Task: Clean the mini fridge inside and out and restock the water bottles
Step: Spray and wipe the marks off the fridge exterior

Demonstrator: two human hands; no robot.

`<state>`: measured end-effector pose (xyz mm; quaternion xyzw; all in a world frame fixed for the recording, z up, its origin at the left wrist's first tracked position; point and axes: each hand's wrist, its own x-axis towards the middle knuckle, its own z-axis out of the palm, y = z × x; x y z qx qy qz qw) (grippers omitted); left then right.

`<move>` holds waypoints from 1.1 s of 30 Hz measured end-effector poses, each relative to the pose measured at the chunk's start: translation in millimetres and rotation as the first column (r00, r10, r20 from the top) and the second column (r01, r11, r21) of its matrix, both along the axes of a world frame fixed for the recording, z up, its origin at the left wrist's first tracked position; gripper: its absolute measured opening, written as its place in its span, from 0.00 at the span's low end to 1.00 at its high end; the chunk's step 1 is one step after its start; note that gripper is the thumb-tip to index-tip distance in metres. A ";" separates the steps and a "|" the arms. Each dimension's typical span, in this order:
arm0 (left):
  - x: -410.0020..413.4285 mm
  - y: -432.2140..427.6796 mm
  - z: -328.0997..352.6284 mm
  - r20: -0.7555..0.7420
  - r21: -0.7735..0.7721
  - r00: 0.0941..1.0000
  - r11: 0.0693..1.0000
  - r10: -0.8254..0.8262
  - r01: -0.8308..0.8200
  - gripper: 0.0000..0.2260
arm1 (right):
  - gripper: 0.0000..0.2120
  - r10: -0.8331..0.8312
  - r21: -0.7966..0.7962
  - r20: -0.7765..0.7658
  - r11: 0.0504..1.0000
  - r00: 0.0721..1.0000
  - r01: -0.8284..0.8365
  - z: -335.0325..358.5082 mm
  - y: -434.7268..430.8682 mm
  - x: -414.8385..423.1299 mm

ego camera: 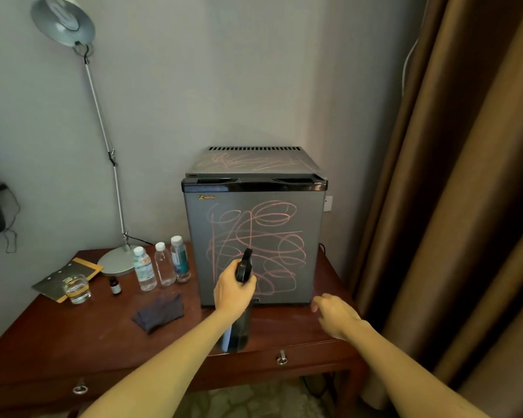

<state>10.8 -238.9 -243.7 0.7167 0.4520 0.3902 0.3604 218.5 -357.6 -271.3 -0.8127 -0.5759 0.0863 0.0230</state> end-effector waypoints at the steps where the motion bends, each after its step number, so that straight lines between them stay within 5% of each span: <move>1: -1.8 -0.6 -0.8 0.002 -0.008 1.000 1.000 0.011 -0.011 0.05 | 0.18 0.002 0.000 0.000 1.000 1.000 -0.002 1.6 -0.9 -0.6; 21: -27.3 14.0 -15.9 0.021 -0.013 0.999 0.999 0.037 -0.037 0.03 | 0.19 0.044 -0.035 -0.020 0.998 0.999 -0.045 1.0 2.4 -8.8; 33: -29.6 19.8 -23.1 0.187 -0.008 0.982 1.000 -0.024 0.026 0.03 | 0.18 0.135 -0.071 -0.027 0.988 0.991 -0.136 -8.6 25.4 -27.4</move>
